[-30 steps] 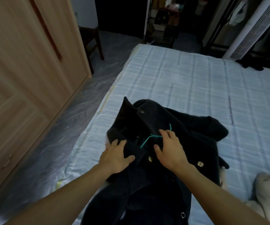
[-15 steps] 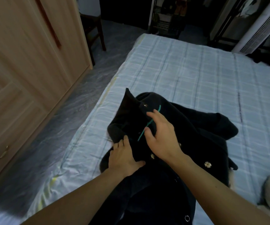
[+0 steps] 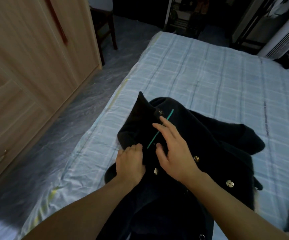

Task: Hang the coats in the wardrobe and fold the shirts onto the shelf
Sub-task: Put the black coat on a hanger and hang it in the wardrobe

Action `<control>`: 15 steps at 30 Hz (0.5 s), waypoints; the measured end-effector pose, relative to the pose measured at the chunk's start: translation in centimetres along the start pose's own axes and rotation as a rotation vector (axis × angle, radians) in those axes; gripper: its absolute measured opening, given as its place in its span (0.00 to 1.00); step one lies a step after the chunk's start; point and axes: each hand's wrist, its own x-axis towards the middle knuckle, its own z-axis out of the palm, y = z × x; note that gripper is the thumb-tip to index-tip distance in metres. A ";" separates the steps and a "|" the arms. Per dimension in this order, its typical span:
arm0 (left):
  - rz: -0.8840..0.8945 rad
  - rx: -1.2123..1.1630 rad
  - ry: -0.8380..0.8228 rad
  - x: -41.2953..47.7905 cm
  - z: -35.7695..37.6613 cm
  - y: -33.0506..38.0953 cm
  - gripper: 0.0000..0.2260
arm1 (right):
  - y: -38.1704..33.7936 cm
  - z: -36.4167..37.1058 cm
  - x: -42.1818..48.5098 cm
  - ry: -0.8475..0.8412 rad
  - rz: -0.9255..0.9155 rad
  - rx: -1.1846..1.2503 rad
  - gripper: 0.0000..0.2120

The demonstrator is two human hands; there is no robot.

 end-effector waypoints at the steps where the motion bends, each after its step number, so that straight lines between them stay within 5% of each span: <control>1: 0.023 0.022 0.008 -0.2 -0.2 -0.1 0.18 | 0.4 -0.4 -0.7 0.005 -0.009 -0.009 0.24; 10: 0.158 0.041 0.148 -1.2 -5.8 -2.3 0.22 | 2.2 -2.9 -4.5 0.070 -0.156 -0.103 0.11; 15: 0.257 0.021 0.279 -2.0 -11.6 -3.2 0.25 | 1.4 -4.8 -4.7 0.078 -0.022 -0.158 0.12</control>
